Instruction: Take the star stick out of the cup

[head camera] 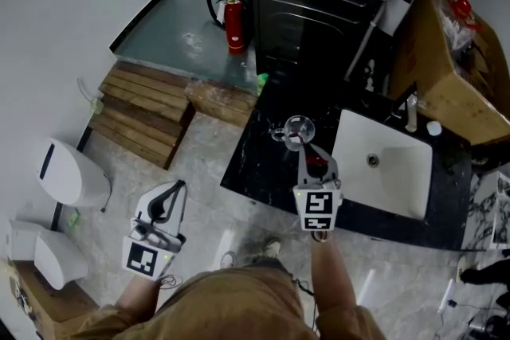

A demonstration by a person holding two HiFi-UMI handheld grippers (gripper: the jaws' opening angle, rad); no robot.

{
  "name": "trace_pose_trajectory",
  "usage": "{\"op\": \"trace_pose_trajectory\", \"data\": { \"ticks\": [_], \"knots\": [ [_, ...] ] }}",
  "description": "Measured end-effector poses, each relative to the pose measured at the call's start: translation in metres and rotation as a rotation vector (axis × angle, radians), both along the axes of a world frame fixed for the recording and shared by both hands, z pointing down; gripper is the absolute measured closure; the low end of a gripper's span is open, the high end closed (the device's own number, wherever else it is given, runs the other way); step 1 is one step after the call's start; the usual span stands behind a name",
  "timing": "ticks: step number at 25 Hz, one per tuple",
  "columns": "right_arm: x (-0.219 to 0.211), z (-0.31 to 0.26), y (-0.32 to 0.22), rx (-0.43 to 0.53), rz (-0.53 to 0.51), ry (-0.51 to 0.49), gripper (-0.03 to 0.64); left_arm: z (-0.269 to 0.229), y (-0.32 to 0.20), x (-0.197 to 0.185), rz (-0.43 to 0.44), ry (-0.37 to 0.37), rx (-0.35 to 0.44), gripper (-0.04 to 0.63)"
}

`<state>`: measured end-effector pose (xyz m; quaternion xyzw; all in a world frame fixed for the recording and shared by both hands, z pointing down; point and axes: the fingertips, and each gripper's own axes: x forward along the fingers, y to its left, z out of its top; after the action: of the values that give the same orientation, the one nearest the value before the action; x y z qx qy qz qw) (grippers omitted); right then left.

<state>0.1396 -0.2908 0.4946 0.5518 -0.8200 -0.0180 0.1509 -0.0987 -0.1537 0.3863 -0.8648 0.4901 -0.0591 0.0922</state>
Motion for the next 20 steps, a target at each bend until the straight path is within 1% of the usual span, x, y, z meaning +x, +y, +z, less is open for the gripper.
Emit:
{"op": "trace_pose_trajectory", "data": {
  "ticks": [5, 12, 20],
  "knots": [
    [0.003, -0.005, 0.004, 0.014, 0.02, -0.011, 0.604, -0.003, 0.002, 0.0, 0.008, 0.014, 0.012, 0.595],
    [0.006, -0.016, 0.011, 0.029, 0.03, -0.008, 0.604, -0.002, 0.006, 0.0, 0.022, 0.01, 0.012, 0.595],
    [0.009, -0.031, 0.022, 0.054, 0.038, -0.011, 0.604, -0.006, 0.014, 0.003, 0.035, 0.023, 0.027, 0.595]
  ]
}}
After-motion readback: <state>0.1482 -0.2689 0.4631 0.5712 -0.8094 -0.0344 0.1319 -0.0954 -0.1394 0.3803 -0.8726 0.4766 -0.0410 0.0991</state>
